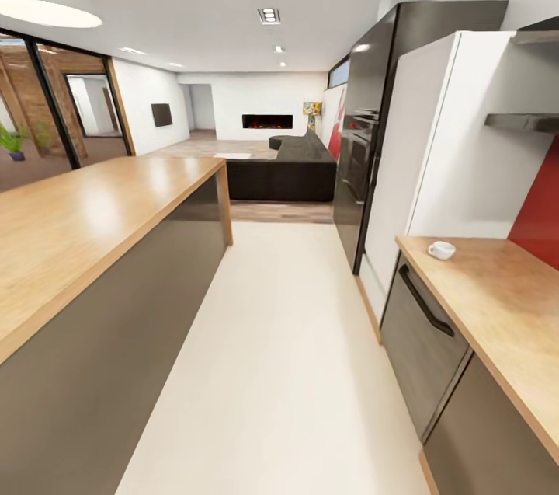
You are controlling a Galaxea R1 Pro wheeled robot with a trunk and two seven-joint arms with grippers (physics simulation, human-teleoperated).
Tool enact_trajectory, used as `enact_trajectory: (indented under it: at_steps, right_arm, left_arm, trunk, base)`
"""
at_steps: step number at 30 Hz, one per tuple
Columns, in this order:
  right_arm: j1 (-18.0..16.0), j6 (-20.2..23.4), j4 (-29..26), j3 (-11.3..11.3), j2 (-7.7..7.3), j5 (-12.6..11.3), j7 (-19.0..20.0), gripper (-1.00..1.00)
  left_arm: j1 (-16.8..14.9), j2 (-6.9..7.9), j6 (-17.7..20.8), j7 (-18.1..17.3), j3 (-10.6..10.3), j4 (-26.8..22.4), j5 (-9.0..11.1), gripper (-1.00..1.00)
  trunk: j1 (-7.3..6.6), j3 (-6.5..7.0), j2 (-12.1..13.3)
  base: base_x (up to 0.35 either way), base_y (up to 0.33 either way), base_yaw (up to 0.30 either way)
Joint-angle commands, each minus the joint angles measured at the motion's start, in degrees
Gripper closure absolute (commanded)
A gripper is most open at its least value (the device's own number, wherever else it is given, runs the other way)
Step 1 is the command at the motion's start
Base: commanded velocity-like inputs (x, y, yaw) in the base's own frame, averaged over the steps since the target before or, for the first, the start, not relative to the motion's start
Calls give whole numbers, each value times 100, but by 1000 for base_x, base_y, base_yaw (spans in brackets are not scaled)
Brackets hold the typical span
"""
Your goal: Set up a coffee station on the kitchen countertop: keep the coffee maker on the countertop, move the bottle of coffee from the kitchen shelf to the counter next to the coffee maker, place a paper coffee filter on top of the coffee maker, put the saucer next to the coffee maker with the coffee cup on the saucer, and place the electric kettle next to the coffee maker.
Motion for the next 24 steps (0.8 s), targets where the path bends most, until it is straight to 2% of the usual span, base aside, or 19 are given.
enact_trajectory:
  at_steps: [1, 4, 12, 18, 24]
  right_arm:
    - [-2, -79, -7, -52, -3, 46, 20, -100]
    - [-2, -256, -9, -72, -9, 38, 19, -100]
    - [-2, -304, -16, -74, -17, 36, 19, -100]
    - [-2, -303, -13, -75, -95, 36, 27, -100]
    - [-2, -297, -11, -81, -224, 27, 30, -100]
  left_arm:
    - [-4, -2, -16, 15, -45, 2, 48, -100]
    - [-4, 0, -16, 15, -29, 2, 82, -100]
    - [-4, -4, -8, 15, 0, 2, 124, -100]
    - [-4, -5, -8, 15, 7, 2, 126, -100]
    - [-4, -5, -11, 15, 7, 2, 126, -100]
  trunk:
    - [7, -13, -11]
    - [7, -13, -11]
    - [7, -10, -11]
    - [7, 17, -11]
    - [7, 25, -11]
  base:
    - [333, 0, 0]
    - [334, 0, 0]
    - [334, 0, -11]
    - [319, 33, -200]
    - [274, 183, -286]
